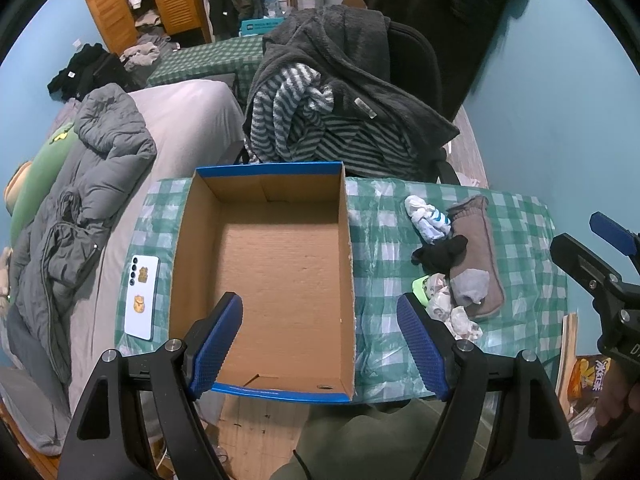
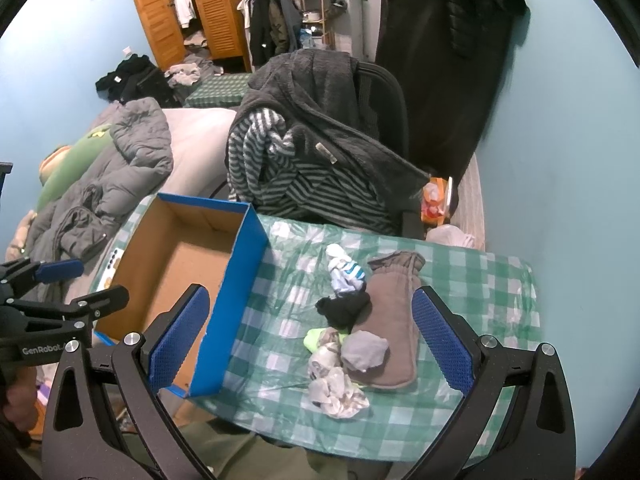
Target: Organize soft objects
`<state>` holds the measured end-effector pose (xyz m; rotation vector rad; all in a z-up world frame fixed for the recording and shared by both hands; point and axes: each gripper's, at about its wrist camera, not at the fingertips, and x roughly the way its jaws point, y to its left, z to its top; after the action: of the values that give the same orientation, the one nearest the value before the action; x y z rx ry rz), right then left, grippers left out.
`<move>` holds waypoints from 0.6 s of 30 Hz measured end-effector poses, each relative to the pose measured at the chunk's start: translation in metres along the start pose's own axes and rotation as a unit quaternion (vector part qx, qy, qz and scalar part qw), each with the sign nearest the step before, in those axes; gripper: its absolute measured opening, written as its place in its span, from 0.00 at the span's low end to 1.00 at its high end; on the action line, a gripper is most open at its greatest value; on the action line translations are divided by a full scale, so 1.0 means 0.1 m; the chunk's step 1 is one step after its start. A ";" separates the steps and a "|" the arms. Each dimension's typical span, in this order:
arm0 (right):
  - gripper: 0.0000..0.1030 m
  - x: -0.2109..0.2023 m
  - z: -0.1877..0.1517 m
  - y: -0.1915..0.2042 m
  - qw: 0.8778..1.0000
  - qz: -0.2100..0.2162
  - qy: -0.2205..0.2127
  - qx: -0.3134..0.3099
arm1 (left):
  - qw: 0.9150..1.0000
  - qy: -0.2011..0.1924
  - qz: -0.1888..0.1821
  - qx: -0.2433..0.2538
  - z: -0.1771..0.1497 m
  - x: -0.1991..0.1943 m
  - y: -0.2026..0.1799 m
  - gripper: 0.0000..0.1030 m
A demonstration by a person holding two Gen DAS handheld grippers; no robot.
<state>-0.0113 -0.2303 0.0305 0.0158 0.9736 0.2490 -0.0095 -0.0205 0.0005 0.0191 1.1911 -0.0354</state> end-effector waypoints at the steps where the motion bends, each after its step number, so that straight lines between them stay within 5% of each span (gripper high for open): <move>1: 0.98 0.00 0.00 0.00 1.000 0.000 0.000 0.000 | 1.000 0.000 0.000 0.000 0.00 0.00 0.00 0.78; 18: 0.98 0.00 0.00 0.00 1.000 0.000 0.001 0.000 | 1.000 0.001 0.000 -0.001 0.00 0.01 -0.03 0.78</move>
<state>-0.0111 -0.2305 0.0302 0.0158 0.9755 0.2487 -0.0089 -0.0234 -0.0005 0.0182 1.1938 -0.0343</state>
